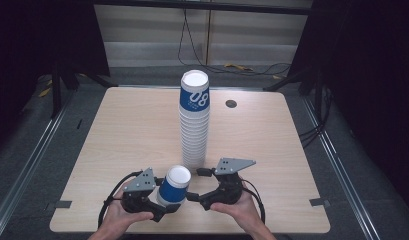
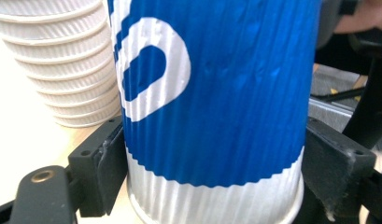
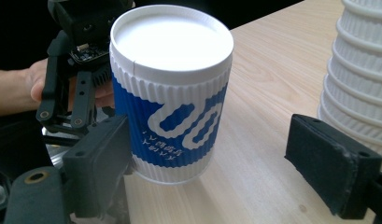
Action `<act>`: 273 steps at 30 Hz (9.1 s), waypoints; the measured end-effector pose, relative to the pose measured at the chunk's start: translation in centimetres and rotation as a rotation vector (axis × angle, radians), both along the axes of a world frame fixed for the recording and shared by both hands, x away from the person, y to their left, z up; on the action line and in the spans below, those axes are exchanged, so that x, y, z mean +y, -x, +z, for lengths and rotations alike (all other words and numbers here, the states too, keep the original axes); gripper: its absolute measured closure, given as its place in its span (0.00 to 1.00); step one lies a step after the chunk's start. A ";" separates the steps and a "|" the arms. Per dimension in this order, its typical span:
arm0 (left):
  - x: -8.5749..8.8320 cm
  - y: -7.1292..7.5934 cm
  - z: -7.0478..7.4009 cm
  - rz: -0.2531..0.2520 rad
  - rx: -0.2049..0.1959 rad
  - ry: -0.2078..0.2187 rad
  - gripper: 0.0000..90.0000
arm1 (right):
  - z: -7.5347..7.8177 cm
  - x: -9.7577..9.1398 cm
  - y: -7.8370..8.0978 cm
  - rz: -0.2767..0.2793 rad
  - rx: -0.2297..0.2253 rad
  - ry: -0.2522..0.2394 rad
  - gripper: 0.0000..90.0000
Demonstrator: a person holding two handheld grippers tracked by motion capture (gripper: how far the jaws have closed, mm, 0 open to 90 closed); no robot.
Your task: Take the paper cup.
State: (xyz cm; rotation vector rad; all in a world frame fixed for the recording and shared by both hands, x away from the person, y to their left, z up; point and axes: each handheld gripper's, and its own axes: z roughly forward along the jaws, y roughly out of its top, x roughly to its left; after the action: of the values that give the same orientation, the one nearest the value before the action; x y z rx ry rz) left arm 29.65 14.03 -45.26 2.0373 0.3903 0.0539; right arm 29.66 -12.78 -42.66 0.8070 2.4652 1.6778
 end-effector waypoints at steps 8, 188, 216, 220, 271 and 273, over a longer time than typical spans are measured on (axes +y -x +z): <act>0.1 -0.4 0.0 0.012 0.019 -0.050 0.19 | 0.4 -0.5 0.1 0.035 -0.012 0.034 0.18; 1.7 -1.1 2.7 0.029 -0.081 0.179 0.17 | -2.9 -0.8 -1.1 0.174 0.030 -0.083 0.31; 1.3 -1.4 1.8 0.009 -0.014 0.218 0.07 | -3.1 -0.6 -0.7 0.206 -0.024 -0.189 0.31; 1.4 -1.4 1.7 0.004 -0.001 0.232 0.09 | -3.1 -0.5 -0.7 0.202 -0.026 -0.182 0.31; 1.4 -1.3 1.6 -0.076 0.032 0.215 0.19 | -2.7 0.1 -0.6 0.215 -0.044 -0.123 0.19; 1.3 -1.3 1.6 -0.076 0.026 0.211 0.19 | -2.7 0.1 -0.6 0.212 -0.039 -0.113 0.21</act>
State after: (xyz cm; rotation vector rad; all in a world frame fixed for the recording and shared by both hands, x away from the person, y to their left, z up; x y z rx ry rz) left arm 30.94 15.29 -43.64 1.8434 0.3205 -0.0586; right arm 30.26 -12.64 -45.40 0.5320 2.5260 1.8964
